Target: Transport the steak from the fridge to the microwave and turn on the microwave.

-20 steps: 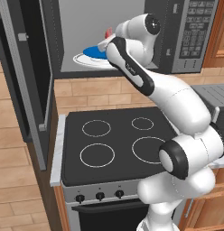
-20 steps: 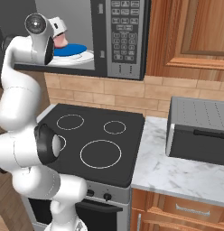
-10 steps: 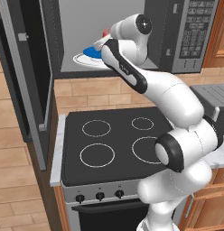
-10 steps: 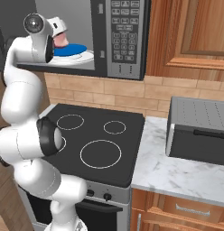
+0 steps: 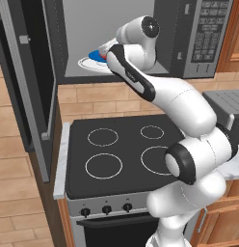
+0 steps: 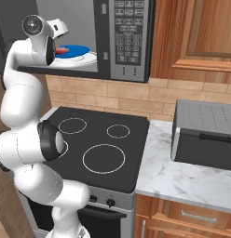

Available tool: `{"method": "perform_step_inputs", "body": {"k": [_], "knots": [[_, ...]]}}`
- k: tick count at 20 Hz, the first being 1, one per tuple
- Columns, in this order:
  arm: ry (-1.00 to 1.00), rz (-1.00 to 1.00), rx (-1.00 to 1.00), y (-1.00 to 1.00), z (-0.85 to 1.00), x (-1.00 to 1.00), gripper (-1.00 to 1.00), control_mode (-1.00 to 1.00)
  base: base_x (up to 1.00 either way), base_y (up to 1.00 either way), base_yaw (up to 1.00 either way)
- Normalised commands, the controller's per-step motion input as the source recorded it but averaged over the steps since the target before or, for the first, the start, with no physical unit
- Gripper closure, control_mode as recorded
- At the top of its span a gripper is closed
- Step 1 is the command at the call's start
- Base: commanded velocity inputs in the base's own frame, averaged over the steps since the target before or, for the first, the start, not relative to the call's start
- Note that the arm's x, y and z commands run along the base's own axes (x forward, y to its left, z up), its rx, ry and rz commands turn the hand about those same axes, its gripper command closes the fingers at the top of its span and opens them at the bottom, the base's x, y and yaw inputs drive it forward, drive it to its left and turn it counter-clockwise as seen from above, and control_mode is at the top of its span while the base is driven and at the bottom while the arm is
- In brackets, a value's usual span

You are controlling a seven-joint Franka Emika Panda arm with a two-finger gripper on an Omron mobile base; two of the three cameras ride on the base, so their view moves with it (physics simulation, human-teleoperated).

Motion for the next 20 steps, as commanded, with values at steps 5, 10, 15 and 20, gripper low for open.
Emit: {"method": "perform_step_inputs", "body": {"k": [5, 10, 15, 20], "knots": [[0.00, 0.00, 0.00, 0.00, -0.02, 0.05, 1.00, -1.00, 0.00, 0.00, 0.00], [0.00, 0.00, 0.00, 0.00, 0.00, 0.11, 1.00, -1.00, 0.00, 0.00, 0.00], [0.00, 0.00, 0.00, 0.00, 0.05, -0.09, 1.00, -1.00, 0.00, 0.00, 0.00], [0.00, 0.00, 0.01, 0.11, 0.00, -0.25, -1.00, -1.00, 0.00, 0.00, 0.00]]}}
